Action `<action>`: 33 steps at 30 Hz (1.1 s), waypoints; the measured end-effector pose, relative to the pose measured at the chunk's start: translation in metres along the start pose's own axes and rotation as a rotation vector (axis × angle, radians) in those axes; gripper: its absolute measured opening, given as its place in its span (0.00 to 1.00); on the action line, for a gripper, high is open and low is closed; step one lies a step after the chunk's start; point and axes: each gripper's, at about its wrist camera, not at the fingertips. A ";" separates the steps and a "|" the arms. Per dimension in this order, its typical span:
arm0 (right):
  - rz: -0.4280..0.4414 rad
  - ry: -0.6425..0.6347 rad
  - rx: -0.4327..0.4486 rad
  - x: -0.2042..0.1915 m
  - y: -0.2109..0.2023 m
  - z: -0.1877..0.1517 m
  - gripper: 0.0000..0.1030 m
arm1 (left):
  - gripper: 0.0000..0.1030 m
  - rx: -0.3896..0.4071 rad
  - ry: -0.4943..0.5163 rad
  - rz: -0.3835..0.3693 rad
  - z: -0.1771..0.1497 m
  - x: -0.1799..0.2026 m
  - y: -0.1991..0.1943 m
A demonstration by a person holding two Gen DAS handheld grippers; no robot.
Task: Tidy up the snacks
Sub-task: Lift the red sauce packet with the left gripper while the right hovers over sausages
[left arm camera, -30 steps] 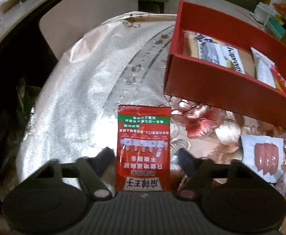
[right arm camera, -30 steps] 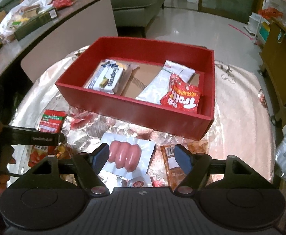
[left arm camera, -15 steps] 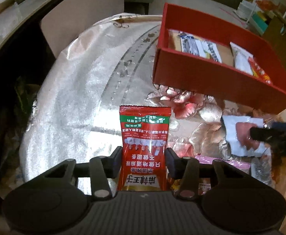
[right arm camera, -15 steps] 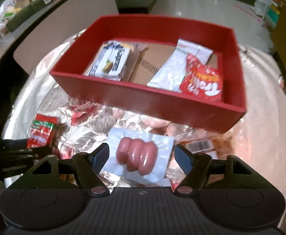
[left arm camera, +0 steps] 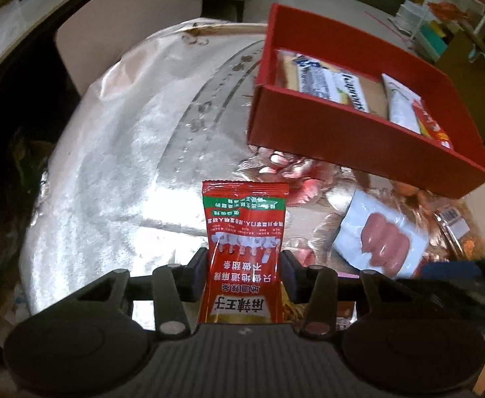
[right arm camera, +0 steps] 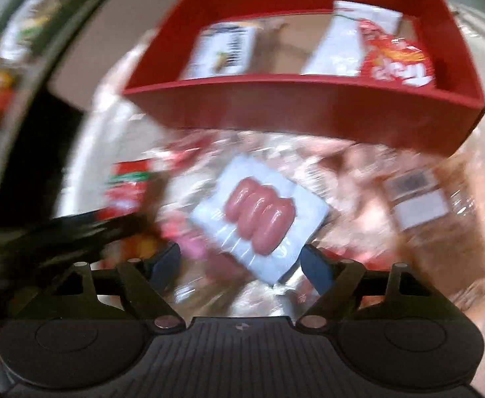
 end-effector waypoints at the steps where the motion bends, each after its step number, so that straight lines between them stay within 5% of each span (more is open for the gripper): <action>1: 0.052 0.006 0.003 -0.001 -0.006 -0.002 0.82 | 0.38 -0.003 -0.005 -0.002 0.000 -0.001 0.000; 4: 0.103 0.016 0.038 0.002 -0.023 -0.003 0.82 | 0.39 0.002 -0.006 -0.002 0.001 0.000 0.000; 8: -0.177 -0.145 0.109 -0.004 -0.018 0.010 0.83 | 0.39 0.000 0.009 0.013 0.000 0.003 0.002; 17: -0.292 -0.448 0.000 -0.045 0.044 0.014 0.84 | 0.39 -0.019 0.012 0.019 0.001 0.002 0.008; 21: -0.298 -0.440 0.009 -0.040 0.043 0.016 0.75 | 0.39 -0.026 0.002 0.008 0.001 0.000 0.008; 33: -0.295 -0.225 0.108 0.000 0.015 0.021 0.73 | 0.39 0.000 0.011 0.036 0.009 0.005 0.010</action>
Point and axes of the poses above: each gripper's, at about its wrist camera, not at the fingertips, and y roughly the way its jaws point, x to its right, z to its top, and after that the axes turned 3 degrees about y, right-handed
